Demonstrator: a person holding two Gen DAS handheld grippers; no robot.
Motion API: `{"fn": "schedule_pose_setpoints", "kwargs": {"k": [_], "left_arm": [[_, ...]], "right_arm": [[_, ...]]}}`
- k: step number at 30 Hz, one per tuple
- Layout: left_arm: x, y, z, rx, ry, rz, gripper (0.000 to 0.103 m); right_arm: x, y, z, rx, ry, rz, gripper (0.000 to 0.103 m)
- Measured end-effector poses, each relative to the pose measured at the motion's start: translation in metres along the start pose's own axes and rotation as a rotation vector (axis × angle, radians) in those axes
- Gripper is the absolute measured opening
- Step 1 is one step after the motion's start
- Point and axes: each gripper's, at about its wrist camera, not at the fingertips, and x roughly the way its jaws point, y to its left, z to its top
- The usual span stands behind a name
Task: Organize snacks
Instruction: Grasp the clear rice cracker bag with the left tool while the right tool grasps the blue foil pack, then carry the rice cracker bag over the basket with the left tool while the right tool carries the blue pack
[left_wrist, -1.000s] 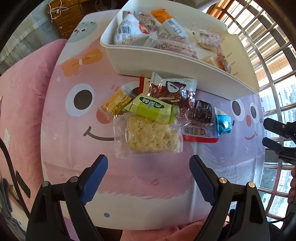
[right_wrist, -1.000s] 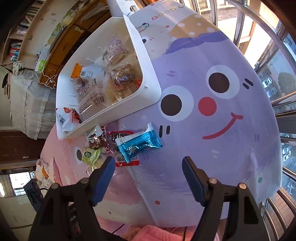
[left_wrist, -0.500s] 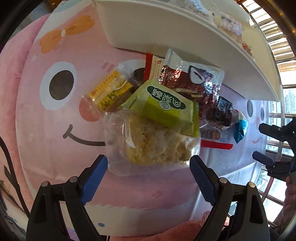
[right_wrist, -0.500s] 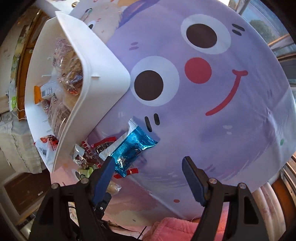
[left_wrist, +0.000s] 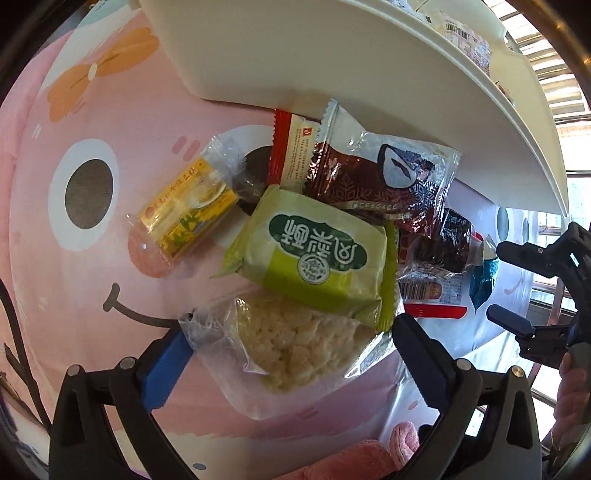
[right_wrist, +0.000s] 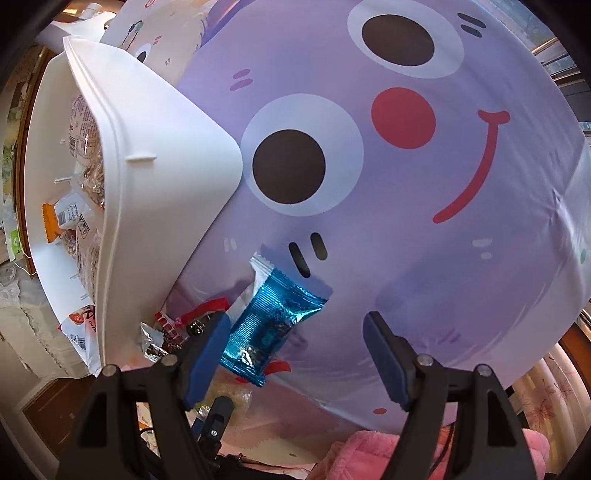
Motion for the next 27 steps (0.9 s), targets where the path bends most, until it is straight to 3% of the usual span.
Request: {"fn": "schedule_pose_setpoints", "kwargs": {"k": [6,9,13,17,27], "left_arm": [[0.009,-0.014,0.008,0.015,0.040,0.026,0.103],[0.013,-0.019,0.010,0.019,0.048,0.037,0.103],[0.015,-0.024,0.012,0.019,0.047,0.045,0.102],[0.011,-0.021,0.007,0.010,0.037,0.074,0.092],[0.013,-0.012,-0.003,-0.062,0.038,0.061,0.083]], "right_arm": [[0.007,0.027,-0.002,-0.052,-0.007,-0.052,0.074],[0.009,0.037,-0.005,-0.082,-0.011,-0.072,0.068],[0.004,0.050,-0.011,-0.122,-0.039,-0.086,0.054],[0.000,0.055,-0.013,-0.122,-0.036,-0.084,0.034],[-0.001,0.035,-0.026,-0.126,0.007,-0.050,0.030]]}}
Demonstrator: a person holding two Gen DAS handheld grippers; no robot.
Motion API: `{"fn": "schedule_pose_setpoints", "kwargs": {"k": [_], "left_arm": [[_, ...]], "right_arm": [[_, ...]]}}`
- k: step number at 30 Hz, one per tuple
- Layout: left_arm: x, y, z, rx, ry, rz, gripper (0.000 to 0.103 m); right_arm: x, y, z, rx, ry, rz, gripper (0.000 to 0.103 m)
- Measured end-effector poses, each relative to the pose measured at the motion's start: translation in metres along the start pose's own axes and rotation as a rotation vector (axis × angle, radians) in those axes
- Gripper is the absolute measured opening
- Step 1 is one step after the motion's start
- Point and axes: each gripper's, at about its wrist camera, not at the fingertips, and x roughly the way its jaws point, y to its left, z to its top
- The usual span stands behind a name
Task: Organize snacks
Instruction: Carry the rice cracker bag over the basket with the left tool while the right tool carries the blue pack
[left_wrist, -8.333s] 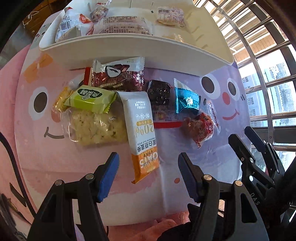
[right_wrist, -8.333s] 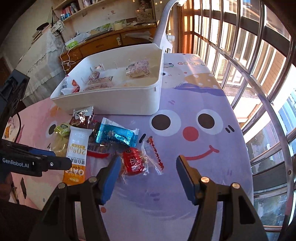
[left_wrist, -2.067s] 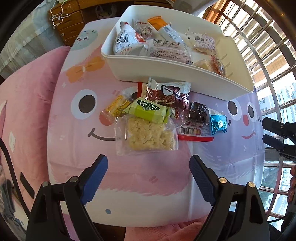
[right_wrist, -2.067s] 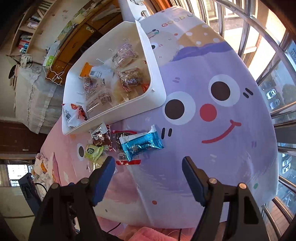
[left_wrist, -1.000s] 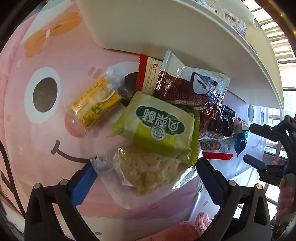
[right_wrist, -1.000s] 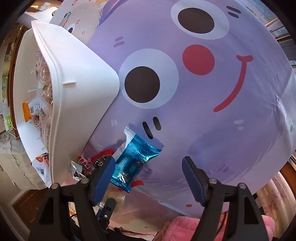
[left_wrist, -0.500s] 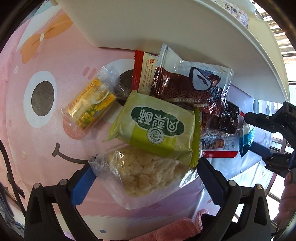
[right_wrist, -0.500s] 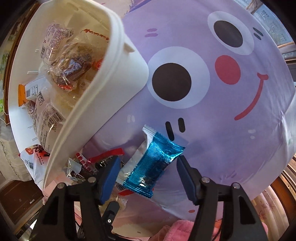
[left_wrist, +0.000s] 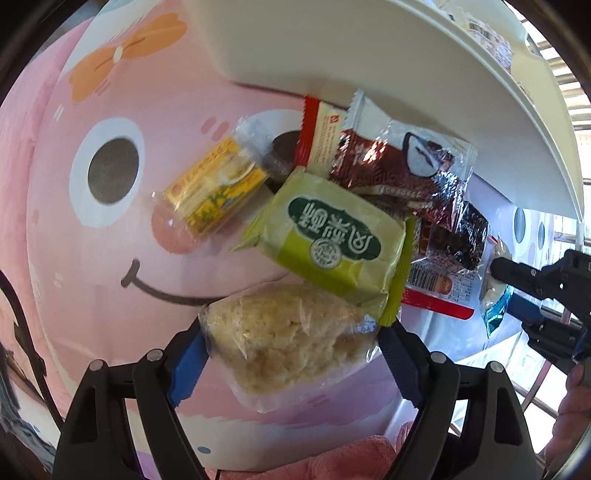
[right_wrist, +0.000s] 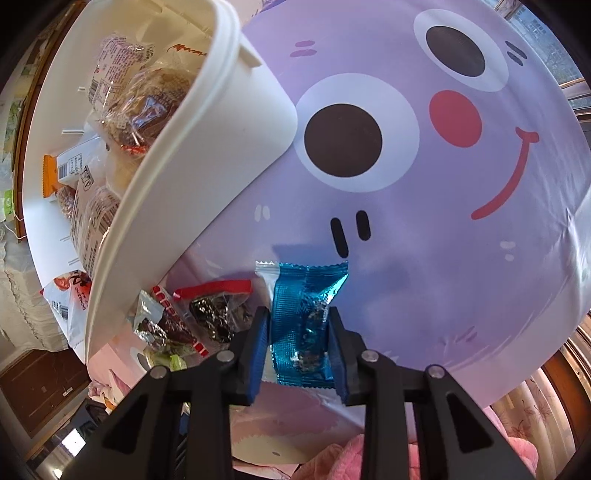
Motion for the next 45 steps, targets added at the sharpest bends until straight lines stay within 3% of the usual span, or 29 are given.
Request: {"fn": "schedule_pose_setpoints", "kwargs": {"k": [4,17,22,30,36,45], "left_arm": [[0.001,0.009,-0.012,-0.044,0.013,0.002,0.082],[0.001,0.035,-0.055,-0.206,0.034,-0.006,0.082],[-0.010,0.039,-0.076,-0.239,0.004,-0.015,0.082],[-0.053,0.039,-0.101,-0.243,-0.058,-0.046,0.082],[-0.103,0.038,-0.092,-0.208,-0.114,-0.060,0.082],[-0.178,0.024,-0.058,-0.113,-0.211,-0.064,0.082]], "right_arm": [[-0.012,-0.021,0.004,-0.022,0.006,0.005,0.030],[-0.026,-0.027,-0.033,-0.156,-0.019,0.019,0.030],[-0.019,0.002,-0.032,-0.219,-0.044,0.023,0.030],[-0.037,0.005,-0.045,-0.305,-0.104,0.033,0.030],[-0.050,0.011,-0.044,-0.355,-0.148,0.058,0.030],[-0.084,0.035,-0.044,-0.450,-0.288,0.087,0.030]]}}
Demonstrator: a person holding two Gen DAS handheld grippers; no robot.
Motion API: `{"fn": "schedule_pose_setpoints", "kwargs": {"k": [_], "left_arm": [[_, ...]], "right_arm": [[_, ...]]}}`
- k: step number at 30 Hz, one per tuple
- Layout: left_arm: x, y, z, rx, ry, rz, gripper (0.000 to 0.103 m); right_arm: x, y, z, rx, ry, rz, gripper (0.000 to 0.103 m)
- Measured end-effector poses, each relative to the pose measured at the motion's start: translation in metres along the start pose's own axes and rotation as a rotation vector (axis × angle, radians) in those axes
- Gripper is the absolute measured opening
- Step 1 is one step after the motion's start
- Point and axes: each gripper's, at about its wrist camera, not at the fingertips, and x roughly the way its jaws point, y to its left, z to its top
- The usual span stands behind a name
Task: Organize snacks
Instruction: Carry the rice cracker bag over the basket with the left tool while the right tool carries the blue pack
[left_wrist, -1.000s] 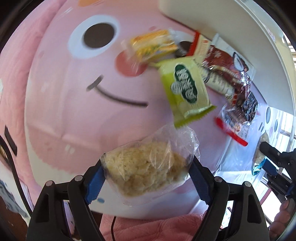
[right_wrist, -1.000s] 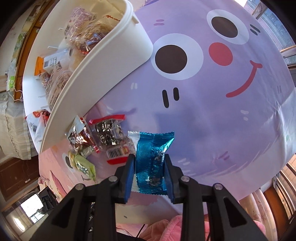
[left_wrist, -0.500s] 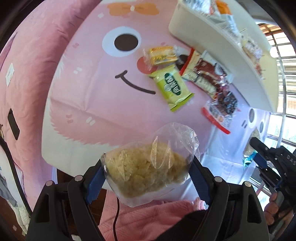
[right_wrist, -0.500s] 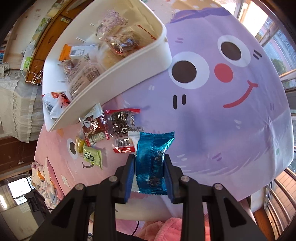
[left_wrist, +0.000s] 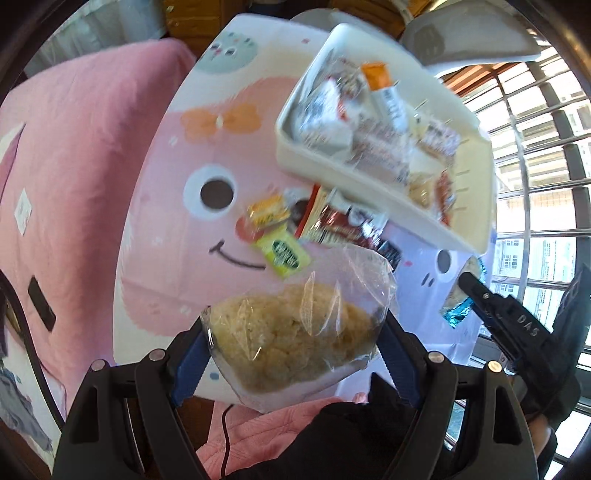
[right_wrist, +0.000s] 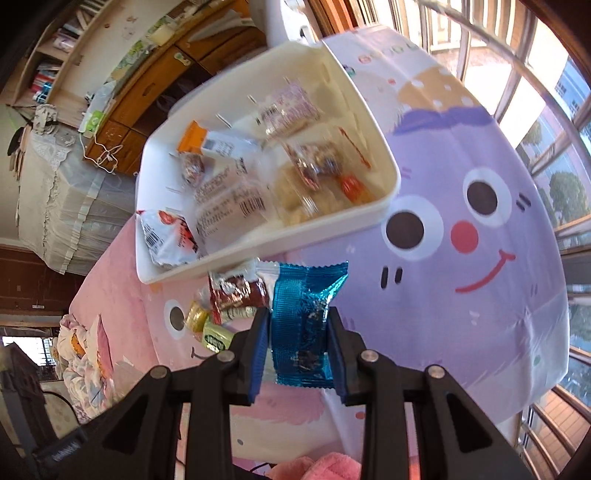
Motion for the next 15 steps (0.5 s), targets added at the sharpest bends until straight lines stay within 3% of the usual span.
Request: {"fn": "schedule_pose_setpoints", "kwargs": {"k": [7,15], "left_arm": [[-0.028,-0.030,0.042,0.082,-0.066,-0.011,0.082],[-0.031,-0.052,0.083,0.145,-0.151,-0.007,0.082]], "right_arm": [[-0.008,0.012,0.015,-0.053,-0.089,0.000,0.030],[-0.012,0.025,0.027,-0.125,-0.191,-0.018,0.030]]}}
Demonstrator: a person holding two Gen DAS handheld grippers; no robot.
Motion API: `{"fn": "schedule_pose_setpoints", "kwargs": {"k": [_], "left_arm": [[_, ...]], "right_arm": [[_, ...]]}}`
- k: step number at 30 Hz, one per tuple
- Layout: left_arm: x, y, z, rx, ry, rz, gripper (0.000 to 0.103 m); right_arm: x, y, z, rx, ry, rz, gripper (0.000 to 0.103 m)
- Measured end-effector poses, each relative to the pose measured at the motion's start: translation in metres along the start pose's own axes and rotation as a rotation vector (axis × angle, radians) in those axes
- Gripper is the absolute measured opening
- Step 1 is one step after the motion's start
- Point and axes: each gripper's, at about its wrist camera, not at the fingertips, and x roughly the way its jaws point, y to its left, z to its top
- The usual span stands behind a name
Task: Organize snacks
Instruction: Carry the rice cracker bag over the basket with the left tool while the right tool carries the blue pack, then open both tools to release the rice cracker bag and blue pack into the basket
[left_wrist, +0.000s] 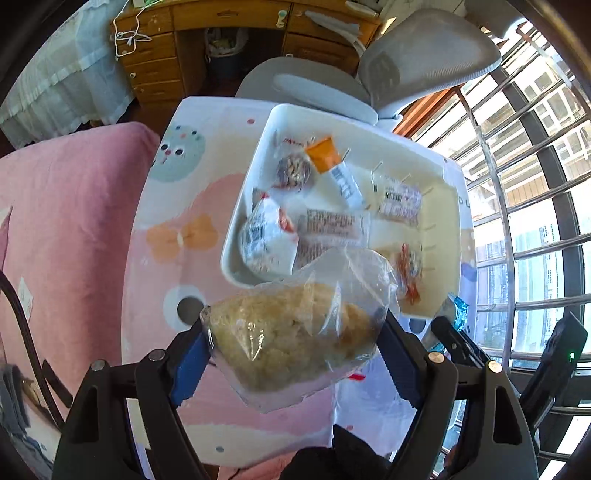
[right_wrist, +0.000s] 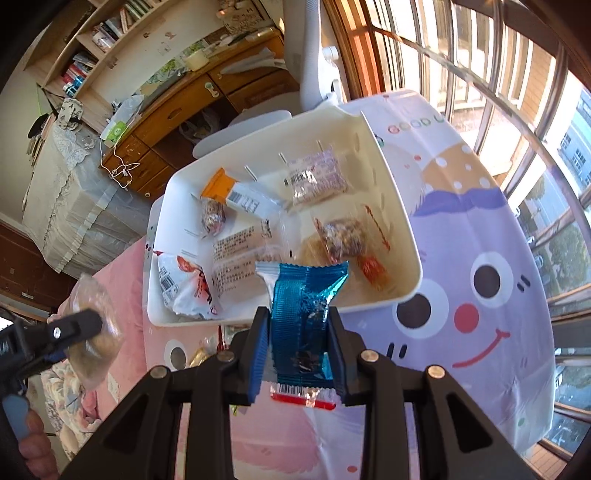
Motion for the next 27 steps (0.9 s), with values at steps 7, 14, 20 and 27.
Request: {"fn": "schedule_pose_setpoints", "kwargs": {"k": [7,14,20,27], "left_arm": [[0.021,-0.008,0.024,0.054,-0.078,-0.055,0.082],[0.040,-0.017,0.039,0.108,-0.145,-0.097,0.082],[0.046,-0.026,0.043,0.140,-0.169,-0.133,0.084],[0.055,-0.028,0.038,0.114,-0.105,-0.157,0.092]], "right_arm": [[0.001,0.006,0.010,-0.072,-0.093,-0.035,0.030],[-0.001,0.009,0.015,-0.146,-0.173,-0.082,0.030],[0.001,0.004,0.017,-0.133,-0.182,-0.090,0.032],[0.008,-0.006,0.016,-0.080,-0.128,-0.095,0.054]]}}
